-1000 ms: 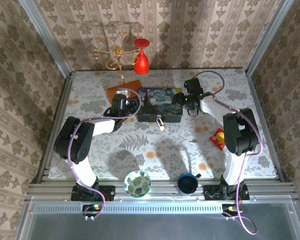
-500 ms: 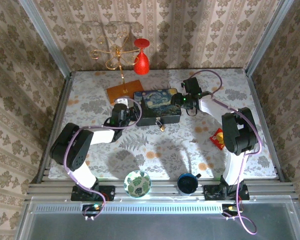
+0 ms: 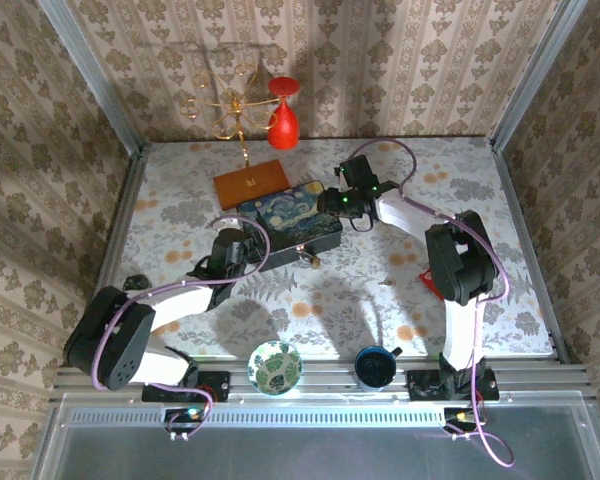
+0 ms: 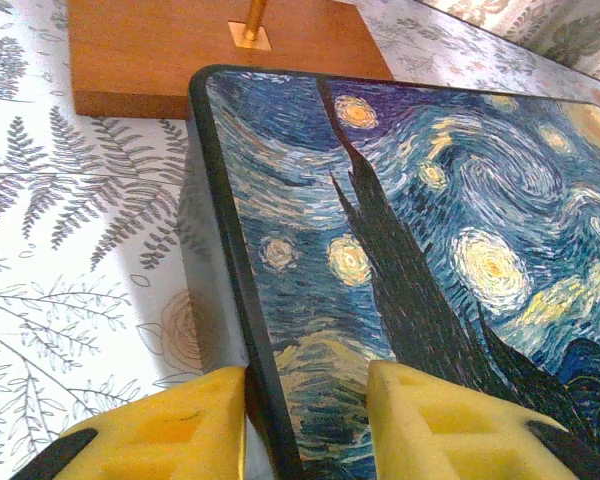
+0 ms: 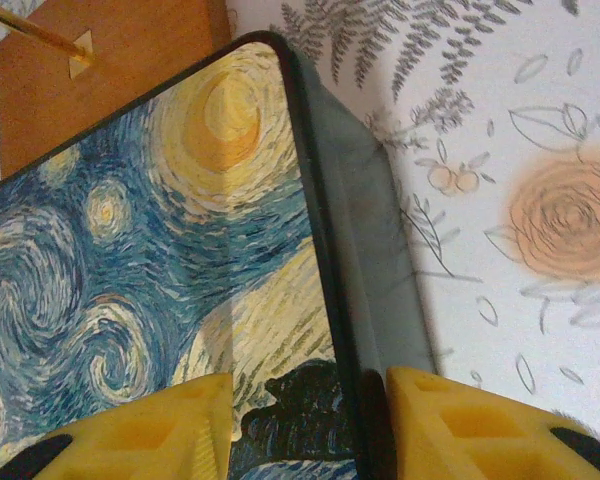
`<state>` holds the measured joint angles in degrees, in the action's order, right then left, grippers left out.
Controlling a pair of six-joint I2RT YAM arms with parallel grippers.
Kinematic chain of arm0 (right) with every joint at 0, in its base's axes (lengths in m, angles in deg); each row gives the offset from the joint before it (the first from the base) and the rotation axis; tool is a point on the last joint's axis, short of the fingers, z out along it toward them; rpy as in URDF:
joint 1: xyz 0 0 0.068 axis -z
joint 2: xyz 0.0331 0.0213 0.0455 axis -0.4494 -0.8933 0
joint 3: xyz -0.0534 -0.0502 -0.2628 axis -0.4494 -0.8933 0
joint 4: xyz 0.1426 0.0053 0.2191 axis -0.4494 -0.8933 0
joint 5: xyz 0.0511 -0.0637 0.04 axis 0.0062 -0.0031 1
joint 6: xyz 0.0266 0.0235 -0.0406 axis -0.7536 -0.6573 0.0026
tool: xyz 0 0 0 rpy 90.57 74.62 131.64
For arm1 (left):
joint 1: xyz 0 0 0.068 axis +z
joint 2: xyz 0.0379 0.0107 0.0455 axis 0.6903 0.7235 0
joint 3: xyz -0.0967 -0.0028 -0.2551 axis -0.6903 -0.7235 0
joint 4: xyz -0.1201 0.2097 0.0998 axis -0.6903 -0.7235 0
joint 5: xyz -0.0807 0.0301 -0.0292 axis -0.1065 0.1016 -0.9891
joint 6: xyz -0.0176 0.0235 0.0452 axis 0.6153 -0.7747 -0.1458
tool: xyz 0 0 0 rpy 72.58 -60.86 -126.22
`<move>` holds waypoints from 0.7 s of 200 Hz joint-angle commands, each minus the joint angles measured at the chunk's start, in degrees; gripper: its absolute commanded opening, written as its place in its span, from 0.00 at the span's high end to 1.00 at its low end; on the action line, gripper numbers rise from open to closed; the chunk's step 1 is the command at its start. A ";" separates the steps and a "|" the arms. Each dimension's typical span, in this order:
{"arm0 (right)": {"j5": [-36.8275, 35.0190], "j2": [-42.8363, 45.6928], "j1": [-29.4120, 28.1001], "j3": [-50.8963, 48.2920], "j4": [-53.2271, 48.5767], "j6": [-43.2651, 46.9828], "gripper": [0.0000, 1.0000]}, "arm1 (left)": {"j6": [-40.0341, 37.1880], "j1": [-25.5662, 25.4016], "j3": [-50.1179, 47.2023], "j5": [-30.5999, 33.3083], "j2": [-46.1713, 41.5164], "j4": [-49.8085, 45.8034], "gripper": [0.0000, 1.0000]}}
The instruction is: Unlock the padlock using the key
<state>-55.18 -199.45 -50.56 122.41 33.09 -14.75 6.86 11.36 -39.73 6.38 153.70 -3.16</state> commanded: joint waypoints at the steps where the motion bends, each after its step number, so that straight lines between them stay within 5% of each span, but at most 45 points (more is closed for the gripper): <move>1: 6.78 -3.82 -2.32 4.54 -2.33 0.26 0.57 | 0.25 -1.90 0.69 -4.47 0.95 0.64 0.64; 67: 2.84 -4.43 -1.15 11.82 -9.97 5.47 0.47 | 1.54 -3.38 1.29 -1.85 2.57 2.91 0.56; 112: -2.31 6.51 3.19 2.26 -9.88 7.08 0.38 | 1.06 -3.47 1.39 1.75 -2.74 -1.93 0.50; 140: -7.06 15.64 5.36 -6.19 -12.26 6.84 0.38 | 0.80 -3.41 1.20 3.84 -7.13 -5.84 0.35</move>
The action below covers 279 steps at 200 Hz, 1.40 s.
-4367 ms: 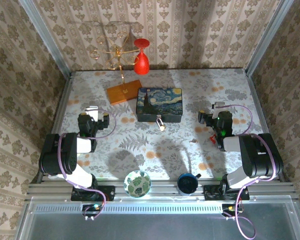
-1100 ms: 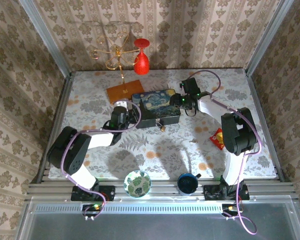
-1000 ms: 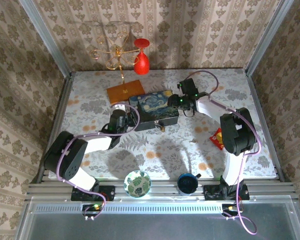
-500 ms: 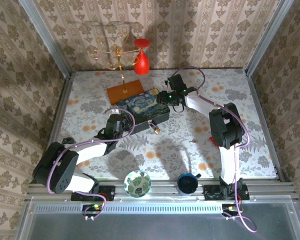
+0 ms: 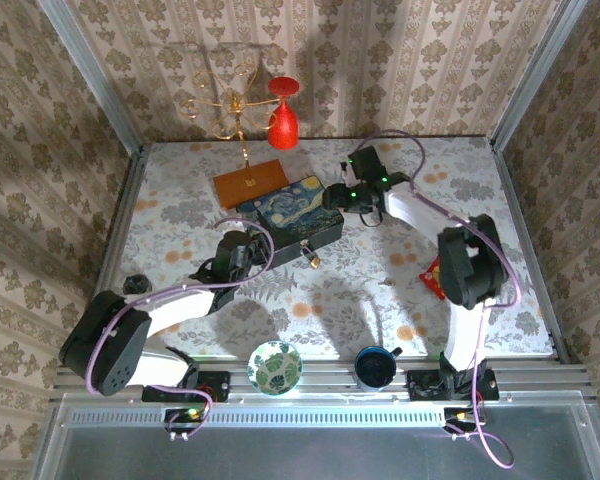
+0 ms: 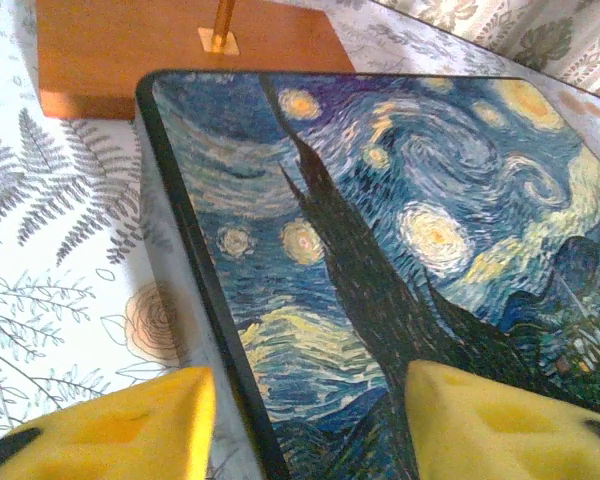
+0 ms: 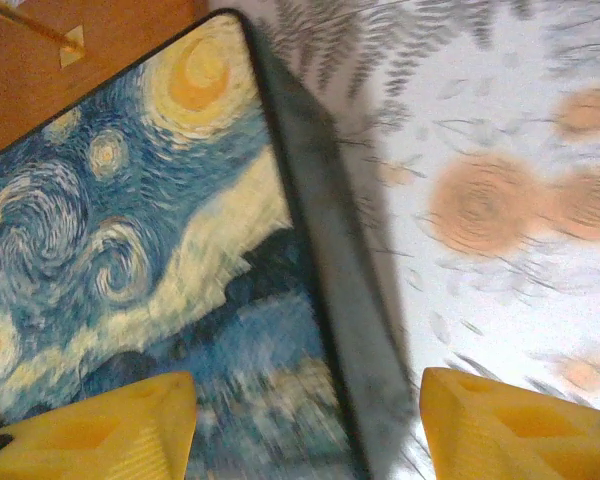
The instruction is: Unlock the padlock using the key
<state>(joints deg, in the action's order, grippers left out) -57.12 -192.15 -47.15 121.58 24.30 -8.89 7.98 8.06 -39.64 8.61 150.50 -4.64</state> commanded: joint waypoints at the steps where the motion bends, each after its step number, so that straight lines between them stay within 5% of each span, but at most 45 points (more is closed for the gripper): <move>1: -5.39 8.71 2.01 -5.71 -3.65 0.93 0.38 | -0.32 -0.10 1.12 1.70 -4.09 -4.49 0.34; 52: -16.37 25.53 2.09 -24.99 -12.78 -4.74 0.42 | -0.96 -0.25 1.34 4.39 -10.24 -10.17 0.01; 109: -15.25 39.00 1.72 -40.24 -16.65 -12.39 0.49 | -3.83 -0.27 6.36 2.08 -9.18 -15.10 0.00; 279: -8.25 23.21 1.33 -43.93 -0.70 -17.78 0.65 | -3.62 -1.58 10.45 -3.42 -1.92 -11.62 0.00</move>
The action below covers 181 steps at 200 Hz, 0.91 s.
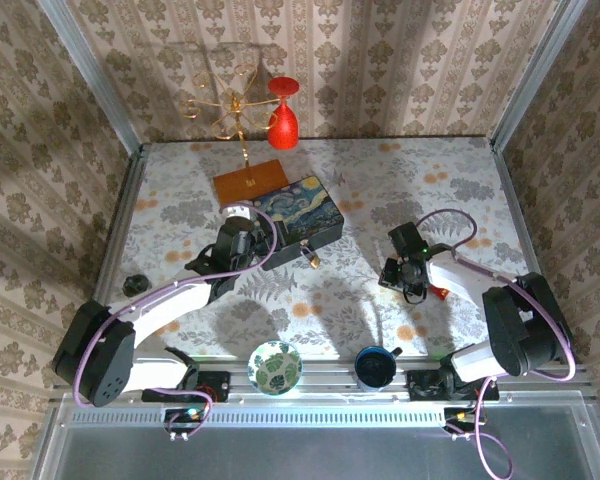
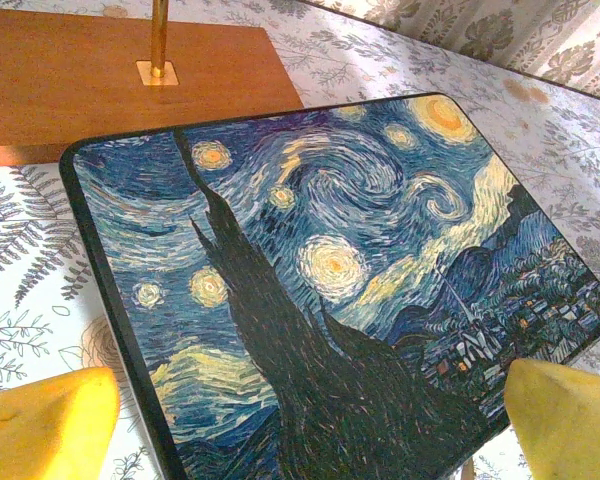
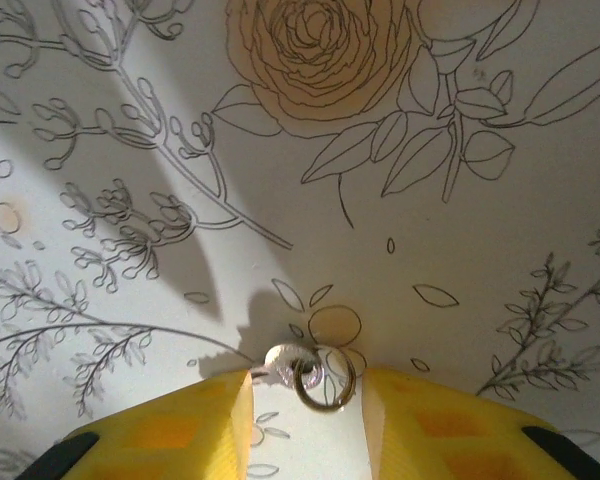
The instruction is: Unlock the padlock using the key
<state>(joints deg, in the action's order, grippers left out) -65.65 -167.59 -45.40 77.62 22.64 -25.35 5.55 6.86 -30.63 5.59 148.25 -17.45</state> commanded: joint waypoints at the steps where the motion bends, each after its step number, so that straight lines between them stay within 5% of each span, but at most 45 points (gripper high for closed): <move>1: 0.20 -1.39 -0.44 0.02 0.94 -1.36 0.65 | -1.17 -0.38 1.44 -0.39 0.31 1.17 0.00; 181: -2.24 1.58 -0.45 -0.77 1.88 -2.82 0.86 | -1.40 -0.55 1.53 -0.83 0.55 1.14 0.00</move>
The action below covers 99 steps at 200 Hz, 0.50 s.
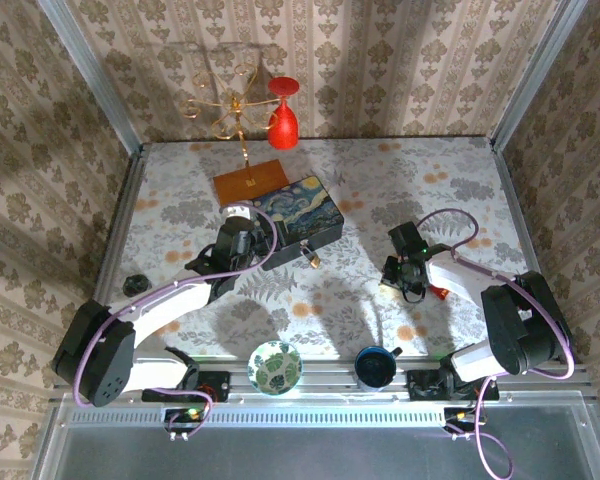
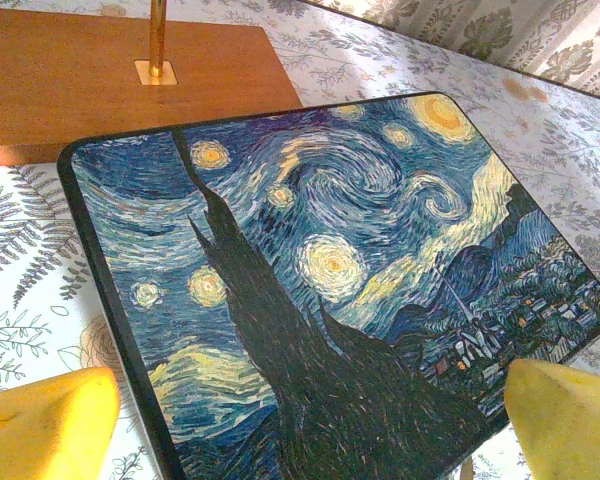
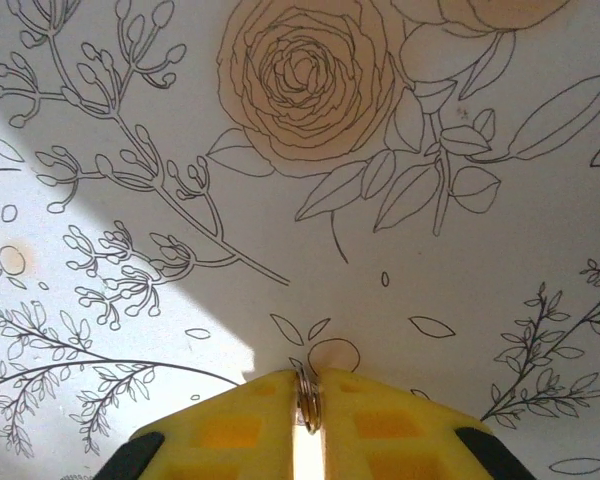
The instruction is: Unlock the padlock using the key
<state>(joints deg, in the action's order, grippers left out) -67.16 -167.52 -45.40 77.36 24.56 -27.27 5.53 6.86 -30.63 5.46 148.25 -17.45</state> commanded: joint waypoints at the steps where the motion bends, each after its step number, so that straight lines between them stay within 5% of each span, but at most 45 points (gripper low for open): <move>1: -0.73 1.60 -0.41 -0.51 -0.08 -0.88 0.86 | -1.38 -0.55 1.53 -0.74 0.55 1.14 0.00; 99: 3.11 9.48 -1.40 2.38 -1.21 2.58 0.99 | -4.99 -0.73 2.93 -3.04 0.29 1.32 0.00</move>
<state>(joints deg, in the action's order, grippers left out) -66.13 -161.05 -45.64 77.42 24.30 -26.66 4.41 6.56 -29.93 4.58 148.34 -17.52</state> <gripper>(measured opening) 0.062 0.999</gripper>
